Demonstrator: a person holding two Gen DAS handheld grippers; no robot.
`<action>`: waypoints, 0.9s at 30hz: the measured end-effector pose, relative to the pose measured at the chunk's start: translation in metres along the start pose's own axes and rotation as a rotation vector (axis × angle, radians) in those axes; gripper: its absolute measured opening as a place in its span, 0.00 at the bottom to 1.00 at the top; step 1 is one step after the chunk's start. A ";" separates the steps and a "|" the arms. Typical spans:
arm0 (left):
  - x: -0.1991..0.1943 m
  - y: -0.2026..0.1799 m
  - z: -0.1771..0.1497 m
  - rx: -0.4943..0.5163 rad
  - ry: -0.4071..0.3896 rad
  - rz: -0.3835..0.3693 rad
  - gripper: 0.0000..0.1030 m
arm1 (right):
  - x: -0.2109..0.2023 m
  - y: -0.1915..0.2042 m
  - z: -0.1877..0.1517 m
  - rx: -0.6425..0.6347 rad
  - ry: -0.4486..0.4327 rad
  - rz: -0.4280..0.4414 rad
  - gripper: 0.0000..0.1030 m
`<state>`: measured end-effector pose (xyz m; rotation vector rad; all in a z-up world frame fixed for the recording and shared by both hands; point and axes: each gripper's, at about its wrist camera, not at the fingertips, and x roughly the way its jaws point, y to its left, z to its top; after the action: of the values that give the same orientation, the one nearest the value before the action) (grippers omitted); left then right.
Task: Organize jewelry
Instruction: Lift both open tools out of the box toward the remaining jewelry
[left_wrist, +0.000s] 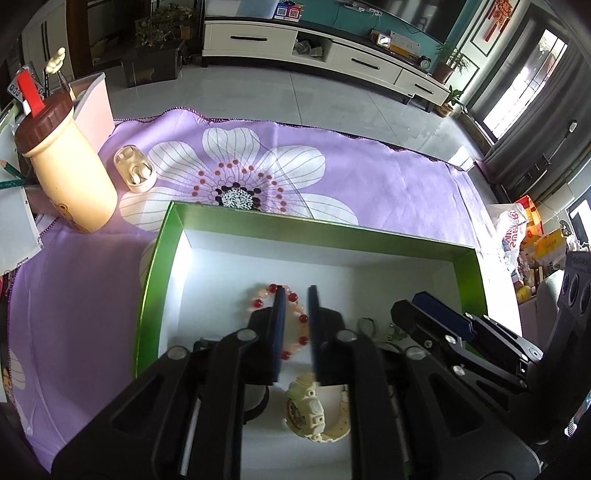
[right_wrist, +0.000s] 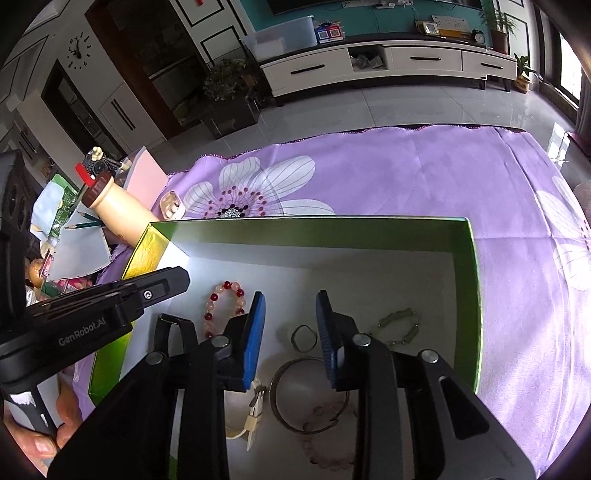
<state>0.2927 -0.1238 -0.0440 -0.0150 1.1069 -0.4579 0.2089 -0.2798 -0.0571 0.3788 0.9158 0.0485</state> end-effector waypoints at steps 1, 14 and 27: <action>-0.002 -0.001 -0.002 0.001 -0.006 0.001 0.21 | -0.005 0.000 -0.002 -0.004 -0.010 0.001 0.28; -0.065 -0.007 -0.040 0.058 -0.098 -0.018 0.50 | -0.086 0.012 -0.048 -0.096 -0.144 0.068 0.28; -0.128 0.022 -0.136 0.084 -0.126 0.018 0.68 | -0.127 0.016 -0.135 -0.167 -0.121 0.015 0.29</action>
<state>0.1362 -0.0280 -0.0015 0.0398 0.9626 -0.4804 0.0277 -0.2500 -0.0285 0.2311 0.7827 0.1142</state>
